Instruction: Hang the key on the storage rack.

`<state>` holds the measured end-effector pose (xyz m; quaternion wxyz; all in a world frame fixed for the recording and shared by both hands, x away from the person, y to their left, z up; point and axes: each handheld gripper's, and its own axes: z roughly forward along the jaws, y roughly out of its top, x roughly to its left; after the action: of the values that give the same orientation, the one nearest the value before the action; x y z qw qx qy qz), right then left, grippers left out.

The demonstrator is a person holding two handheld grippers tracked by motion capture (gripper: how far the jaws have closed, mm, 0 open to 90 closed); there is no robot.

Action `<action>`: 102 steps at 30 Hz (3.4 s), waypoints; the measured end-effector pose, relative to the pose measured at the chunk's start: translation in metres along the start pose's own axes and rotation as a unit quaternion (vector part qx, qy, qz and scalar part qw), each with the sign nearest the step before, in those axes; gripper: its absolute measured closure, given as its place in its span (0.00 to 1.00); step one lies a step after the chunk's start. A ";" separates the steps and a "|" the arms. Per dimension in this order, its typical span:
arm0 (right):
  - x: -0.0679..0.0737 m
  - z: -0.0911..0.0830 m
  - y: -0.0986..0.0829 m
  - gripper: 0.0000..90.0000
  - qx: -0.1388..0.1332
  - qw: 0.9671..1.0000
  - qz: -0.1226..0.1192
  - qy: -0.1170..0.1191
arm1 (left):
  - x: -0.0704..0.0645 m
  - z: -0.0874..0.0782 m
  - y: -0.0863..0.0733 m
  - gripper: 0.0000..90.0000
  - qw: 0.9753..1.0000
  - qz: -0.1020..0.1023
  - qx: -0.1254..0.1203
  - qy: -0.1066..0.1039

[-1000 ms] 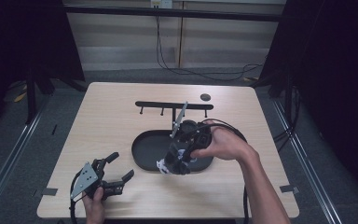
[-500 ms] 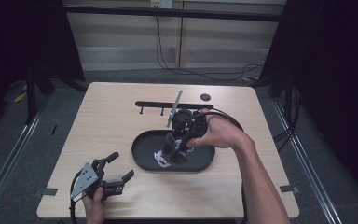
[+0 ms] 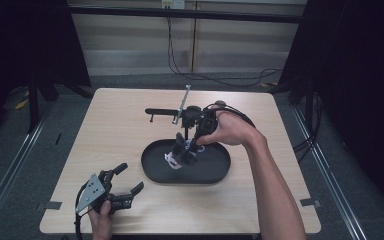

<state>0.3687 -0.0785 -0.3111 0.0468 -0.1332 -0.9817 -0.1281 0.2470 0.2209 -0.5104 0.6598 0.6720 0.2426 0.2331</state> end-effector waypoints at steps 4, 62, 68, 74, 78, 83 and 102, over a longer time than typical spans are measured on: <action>-0.010 0.002 0.001 0.97 0.003 1.000 0.010 0.000 | 0.000 0.000 0.000 0.17 1.000 0.000 0.000 0.000; -0.075 -0.005 0.030 0.96 0.022 0.998 0.055 -0.021 | -0.001 0.000 0.000 0.17 1.000 -0.006 -0.001 -0.005; -0.078 -0.004 0.026 0.96 0.013 0.998 0.059 -0.021 | 0.000 0.000 0.000 0.17 1.000 0.001 -0.001 -0.001; -0.079 -0.004 0.026 0.96 0.010 0.998 0.061 -0.029 | 0.000 0.000 0.000 0.17 1.000 0.002 0.000 -0.001; -0.080 -0.004 0.026 0.96 0.011 0.997 0.065 -0.030 | 0.000 0.000 0.000 0.17 1.000 0.001 -0.001 -0.001; -0.080 -0.002 0.027 0.95 0.011 0.997 0.066 -0.028 | 0.000 0.000 0.000 0.17 1.000 0.000 -0.001 -0.001; -0.074 -0.006 0.020 0.76 -0.025 0.996 0.078 -0.031 | 0.000 0.000 0.000 0.17 1.000 -0.001 -0.002 -0.001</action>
<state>0.4455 -0.0803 -0.3101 0.0227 -0.2144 -0.9657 -0.1447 0.2469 0.2206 -0.5103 0.6617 0.6704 0.2424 0.2323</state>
